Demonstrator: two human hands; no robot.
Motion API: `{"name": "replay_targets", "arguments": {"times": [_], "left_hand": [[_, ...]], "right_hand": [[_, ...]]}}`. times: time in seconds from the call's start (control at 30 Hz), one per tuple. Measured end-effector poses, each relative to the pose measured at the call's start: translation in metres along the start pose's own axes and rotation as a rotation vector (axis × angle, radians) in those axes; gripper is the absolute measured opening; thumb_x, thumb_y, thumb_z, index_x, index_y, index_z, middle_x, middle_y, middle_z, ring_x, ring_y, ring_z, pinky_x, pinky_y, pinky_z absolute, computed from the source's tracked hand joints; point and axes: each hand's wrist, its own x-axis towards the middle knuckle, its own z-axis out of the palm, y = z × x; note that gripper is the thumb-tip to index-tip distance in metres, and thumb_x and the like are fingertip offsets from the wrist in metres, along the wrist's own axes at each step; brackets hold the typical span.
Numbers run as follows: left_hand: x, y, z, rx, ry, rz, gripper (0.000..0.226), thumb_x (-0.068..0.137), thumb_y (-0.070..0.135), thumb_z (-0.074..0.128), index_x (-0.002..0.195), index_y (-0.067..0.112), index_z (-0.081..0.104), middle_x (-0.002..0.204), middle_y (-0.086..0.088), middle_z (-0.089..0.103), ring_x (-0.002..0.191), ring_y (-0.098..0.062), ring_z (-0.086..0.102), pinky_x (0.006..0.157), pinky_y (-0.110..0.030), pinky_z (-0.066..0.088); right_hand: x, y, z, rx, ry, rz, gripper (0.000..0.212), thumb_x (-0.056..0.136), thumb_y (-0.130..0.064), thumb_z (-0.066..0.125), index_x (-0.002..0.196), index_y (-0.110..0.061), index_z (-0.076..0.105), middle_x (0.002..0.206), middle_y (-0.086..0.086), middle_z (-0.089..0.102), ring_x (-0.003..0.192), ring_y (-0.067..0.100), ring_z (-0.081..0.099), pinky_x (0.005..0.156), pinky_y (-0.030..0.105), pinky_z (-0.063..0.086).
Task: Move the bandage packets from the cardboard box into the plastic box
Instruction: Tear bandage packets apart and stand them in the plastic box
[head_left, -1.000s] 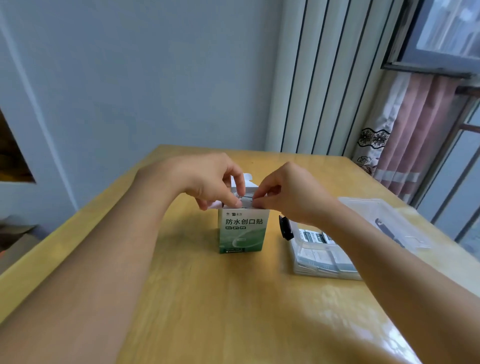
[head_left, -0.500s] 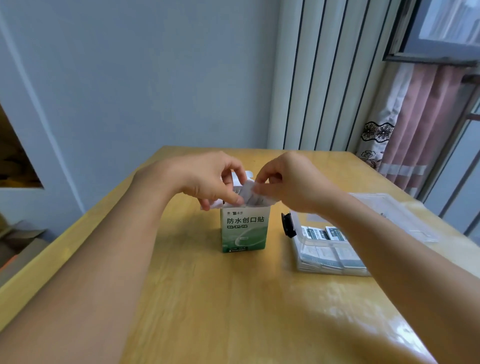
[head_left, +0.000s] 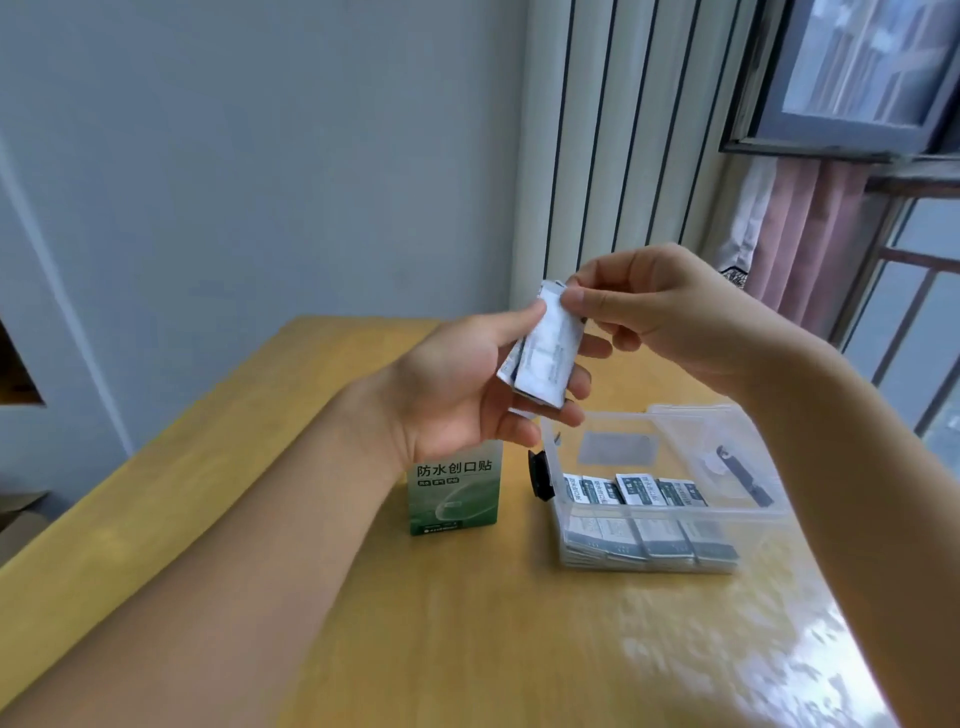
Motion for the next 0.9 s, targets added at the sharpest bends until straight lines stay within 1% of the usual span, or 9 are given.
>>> {"name": "replay_targets", "arguments": {"times": [0.1, 0.17, 0.23, 0.33, 0.53, 0.63, 0.7, 0.8, 0.9], "left_hand": [[0.01, -0.009, 0.008, -0.136, 0.088, 0.015, 0.047, 0.109, 0.038, 0.032, 0.121, 0.007, 0.065, 0.078, -0.005, 0.063, 0.064, -0.013, 0.063, 0.041, -0.019, 0.045], [0.015, -0.014, 0.009, -0.122, 0.178, 0.049, 0.039, 0.109, 0.032, 0.035, 0.119, 0.009, 0.065, 0.081, -0.005, 0.065, 0.065, -0.013, 0.067, 0.043, -0.019, 0.047], [0.017, -0.016, 0.009, -0.142, 0.242, 0.071, 0.033, 0.109, 0.027, 0.039, 0.121, 0.009, 0.063, 0.083, -0.006, 0.067, 0.069, -0.015, 0.071, 0.044, -0.02, 0.05], [0.017, -0.016, 0.012, -0.238, 0.27, 0.086, 0.034, 0.109, 0.028, 0.039, 0.12, 0.006, 0.063, 0.08, -0.008, 0.072, 0.074, -0.019, 0.074, 0.048, -0.022, 0.056], [0.024, -0.021, 0.014, -0.266, 0.26, 0.133, 0.034, 0.109, 0.012, 0.036, 0.135, 0.0, 0.055, 0.117, -0.022, 0.071, 0.099, -0.027, 0.073, 0.075, -0.031, 0.062], [0.027, -0.026, 0.015, -0.245, 0.303, 0.144, 0.032, 0.106, 0.005, 0.042, 0.133, 0.0, 0.058, 0.12, -0.023, 0.071, 0.101, -0.028, 0.072, 0.079, -0.032, 0.062], [0.029, -0.028, 0.015, -0.249, 0.323, 0.143, 0.031, 0.104, 0.003, 0.046, 0.132, 0.001, 0.059, 0.118, -0.021, 0.072, 0.097, -0.027, 0.073, 0.078, -0.031, 0.063], [0.029, -0.03, 0.016, -0.279, 0.318, 0.13, 0.03, 0.104, 0.012, 0.049, 0.132, 0.004, 0.059, 0.112, -0.02, 0.073, 0.093, -0.027, 0.075, 0.076, -0.034, 0.063], [0.027, -0.029, 0.017, -0.356, 0.314, 0.107, 0.034, 0.109, 0.023, 0.038, 0.133, 0.006, 0.056, 0.106, -0.022, 0.073, 0.087, -0.028, 0.075, 0.07, -0.034, 0.064]], "right_hand": [[-0.002, -0.004, 0.002, -0.15, 0.047, -0.024, 0.014, 0.09, -0.023, 0.07, 0.095, -0.011, 0.072, 0.077, 0.009, 0.064, 0.058, 0.01, 0.051, 0.055, 0.024, 0.04], [-0.002, -0.003, 0.005, -0.122, 0.048, -0.026, 0.029, 0.078, -0.024, 0.082, 0.102, -0.011, 0.071, 0.082, 0.007, 0.067, 0.056, 0.006, 0.058, 0.05, 0.016, 0.044], [0.001, -0.001, 0.007, -0.111, 0.093, -0.019, 0.038, 0.07, -0.021, 0.088, 0.102, -0.011, 0.071, 0.078, 0.005, 0.069, 0.054, 0.01, 0.058, 0.05, 0.021, 0.048], [0.005, 0.005, 0.006, -0.058, 0.177, 0.018, 0.03, 0.071, -0.012, 0.087, 0.097, -0.008, 0.071, 0.073, 0.003, 0.076, 0.058, 0.016, 0.067, 0.056, 0.025, 0.054], [0.005, 0.01, 0.007, 0.043, 0.227, 0.109, 0.036, 0.07, -0.009, 0.088, 0.101, -0.005, 0.069, 0.082, 0.01, 0.076, 0.066, 0.016, 0.074, 0.061, 0.025, 0.059], [0.006, 0.013, 0.009, 0.133, 0.22, 0.154, 0.041, 0.068, -0.003, 0.087, 0.104, -0.002, 0.067, 0.084, 0.014, 0.076, 0.071, 0.023, 0.076, 0.07, 0.037, 0.063], [0.008, 0.015, 0.009, 0.153, 0.221, 0.166, 0.04, 0.069, -0.002, 0.086, 0.104, -0.002, 0.067, 0.082, 0.012, 0.077, 0.071, 0.022, 0.076, 0.069, 0.035, 0.063], [0.008, 0.018, 0.007, 0.096, 0.218, 0.175, 0.033, 0.071, -0.004, 0.086, 0.1, -0.006, 0.069, 0.075, 0.005, 0.077, 0.065, 0.014, 0.071, 0.06, 0.026, 0.055], [0.007, 0.019, 0.005, 0.094, 0.214, 0.201, 0.023, 0.075, -0.006, 0.084, 0.095, -0.007, 0.071, 0.076, 0.005, 0.077, 0.067, 0.014, 0.069, 0.059, 0.025, 0.052]]}}
